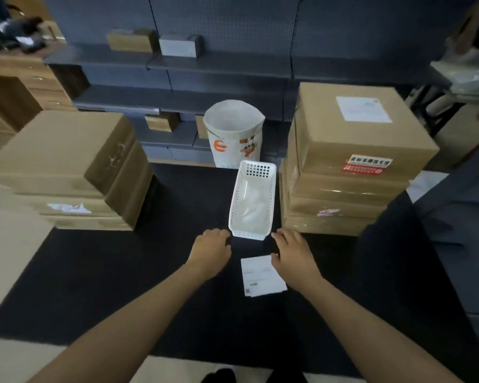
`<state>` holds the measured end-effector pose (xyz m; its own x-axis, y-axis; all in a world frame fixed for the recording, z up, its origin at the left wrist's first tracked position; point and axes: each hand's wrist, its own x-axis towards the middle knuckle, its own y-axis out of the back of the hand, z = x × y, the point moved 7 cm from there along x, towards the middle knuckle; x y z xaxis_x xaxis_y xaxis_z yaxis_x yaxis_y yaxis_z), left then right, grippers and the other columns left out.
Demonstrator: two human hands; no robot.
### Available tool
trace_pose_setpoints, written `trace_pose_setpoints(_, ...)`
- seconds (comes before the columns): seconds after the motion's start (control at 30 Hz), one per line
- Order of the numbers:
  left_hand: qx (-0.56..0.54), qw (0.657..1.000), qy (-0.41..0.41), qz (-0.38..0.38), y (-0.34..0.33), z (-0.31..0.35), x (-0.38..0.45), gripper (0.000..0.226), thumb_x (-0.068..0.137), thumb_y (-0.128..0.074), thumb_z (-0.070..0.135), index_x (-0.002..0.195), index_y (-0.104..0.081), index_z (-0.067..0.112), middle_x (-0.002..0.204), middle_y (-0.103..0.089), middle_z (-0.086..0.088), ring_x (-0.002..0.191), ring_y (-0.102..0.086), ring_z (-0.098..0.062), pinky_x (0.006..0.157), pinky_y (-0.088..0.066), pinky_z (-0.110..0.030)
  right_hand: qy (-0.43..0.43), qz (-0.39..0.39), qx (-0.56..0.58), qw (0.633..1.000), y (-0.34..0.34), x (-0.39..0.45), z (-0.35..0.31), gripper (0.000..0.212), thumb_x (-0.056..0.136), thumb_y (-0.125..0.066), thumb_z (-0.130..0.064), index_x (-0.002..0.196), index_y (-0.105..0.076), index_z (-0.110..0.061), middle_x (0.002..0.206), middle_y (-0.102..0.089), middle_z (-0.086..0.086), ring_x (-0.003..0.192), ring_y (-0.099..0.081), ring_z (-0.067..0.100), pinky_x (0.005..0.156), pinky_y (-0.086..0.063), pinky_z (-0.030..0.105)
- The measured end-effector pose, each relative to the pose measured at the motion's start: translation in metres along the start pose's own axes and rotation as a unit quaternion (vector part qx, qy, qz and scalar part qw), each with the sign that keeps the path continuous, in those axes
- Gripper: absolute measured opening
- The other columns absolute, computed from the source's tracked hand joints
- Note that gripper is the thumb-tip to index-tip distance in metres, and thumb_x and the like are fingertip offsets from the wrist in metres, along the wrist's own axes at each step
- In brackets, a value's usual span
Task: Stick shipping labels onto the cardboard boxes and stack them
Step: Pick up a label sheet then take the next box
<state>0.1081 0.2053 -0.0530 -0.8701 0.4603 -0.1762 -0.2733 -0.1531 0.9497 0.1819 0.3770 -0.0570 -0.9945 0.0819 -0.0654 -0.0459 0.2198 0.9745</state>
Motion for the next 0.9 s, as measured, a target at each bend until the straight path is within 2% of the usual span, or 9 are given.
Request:
trace_pose_setpoints(0.1,-0.001,0.999,-0.016,-0.052,-0.033,-0.003,-0.008,0.041,0.095,-0.045,0.028,0.134,-0.046,0.016,0.128,-0.054,-0.005,0.114,-0.05,-0.024,0.096,-0.039,-0.035,-0.046,-0.064,0.011,0.997,-0.032,-0.012,0.007,0.059,0.094,-0.049,-0.032,0.148,-0.03,-0.015,0.152,-0.03,0.001,0.138,-0.025,0.019,0.112,-0.024,0.033)
trace_pose_setpoints(0.23,0.002,0.994,-0.047,-0.096,-0.071,0.008,-0.015,0.04,0.094,-0.05,0.03,0.131,-0.048,0.016,0.128,-0.052,-0.005,0.114,-0.048,-0.023,0.094,-0.039,-0.035,-0.076,-0.143,0.033,0.986,-0.069,-0.02,0.012,0.058,0.094,-0.05,-0.028,0.147,-0.031,-0.014,0.15,-0.03,0.002,0.133,-0.03,0.021,0.108,-0.03,0.032)
trace_pose_setpoints(0.33,-0.001,0.991,-0.062,-0.122,-0.099,0.017,-0.019,0.046,0.092,-0.055,0.034,0.134,-0.046,0.016,0.136,-0.046,-0.004,0.121,-0.044,-0.022,0.098,-0.039,-0.035,-0.126,-0.177,0.077,0.973,-0.091,-0.024,0.018,0.057,0.094,-0.051,-0.026,0.146,-0.031,-0.014,0.147,-0.032,0.004,0.13,-0.034,0.022,0.105,-0.036,0.033)
trace_pose_setpoints(0.43,0.021,0.987,-0.083,-0.139,-0.123,0.023,-0.02,0.058,0.092,-0.055,0.036,0.143,-0.035,0.016,0.149,-0.033,-0.005,0.134,-0.032,-0.023,0.106,-0.031,-0.036,-0.149,-0.182,0.098,0.967,-0.107,-0.032,0.02,0.048,0.094,-0.05,-0.023,0.14,-0.039,-0.012,0.139,-0.039,0.006,0.122,-0.039,0.022,0.097,-0.042,0.033)
trace_pose_setpoints(0.53,0.057,0.984,-0.096,-0.142,-0.135,0.026,-0.019,0.066,0.091,-0.056,0.038,0.146,-0.027,0.017,0.151,-0.027,-0.005,0.136,-0.027,-0.024,0.109,-0.027,-0.035,-0.149,-0.175,0.102,0.968,-0.115,-0.038,0.02,0.045,0.094,-0.052,-0.022,0.136,-0.042,-0.012,0.136,-0.037,0.004,0.119,-0.037,0.019,0.096,-0.044,0.03)
trace_pose_setpoints(0.63,0.083,0.981,-0.11,-0.137,-0.139,0.027,-0.018,0.066,0.091,-0.056,0.041,0.146,-0.03,0.016,0.149,-0.028,-0.007,0.135,-0.028,-0.025,0.109,-0.027,-0.036,-0.148,-0.166,0.12,0.968,-0.118,-0.039,0.023,0.041,0.094,-0.051,-0.02,0.134,-0.044,-0.012,0.135,-0.036,0.002,0.117,-0.037,0.016,0.094,-0.045,0.028)
trace_pose_setpoints(0.8,0.103,0.976,-0.138,-0.133,-0.134,0.026,-0.015,0.063,0.09,-0.057,0.044,0.143,-0.036,0.019,0.145,-0.033,-0.005,0.13,-0.034,-0.024,0.107,-0.029,-0.035,-0.161,-0.17,0.158,0.959,-0.117,-0.041,0.028,0.041,0.095,-0.052,-0.02,0.135,-0.043,-0.013,0.135,-0.033,0.0,0.116,-0.042,0.015,0.096,-0.047,0.033)
trace_pose_setpoints(0.9,0.099,0.973,-0.146,-0.147,-0.131,0.026,-0.015,0.052,0.092,-0.054,0.041,0.139,-0.045,0.02,0.148,-0.034,-0.007,0.132,-0.034,-0.025,0.107,-0.027,-0.036,-0.152,-0.173,0.157,0.96,-0.118,-0.041,0.03,0.042,0.097,-0.048,-0.022,0.137,-0.043,-0.01,0.138,-0.032,-0.002,0.121,-0.037,0.013,0.099,-0.045,0.032)
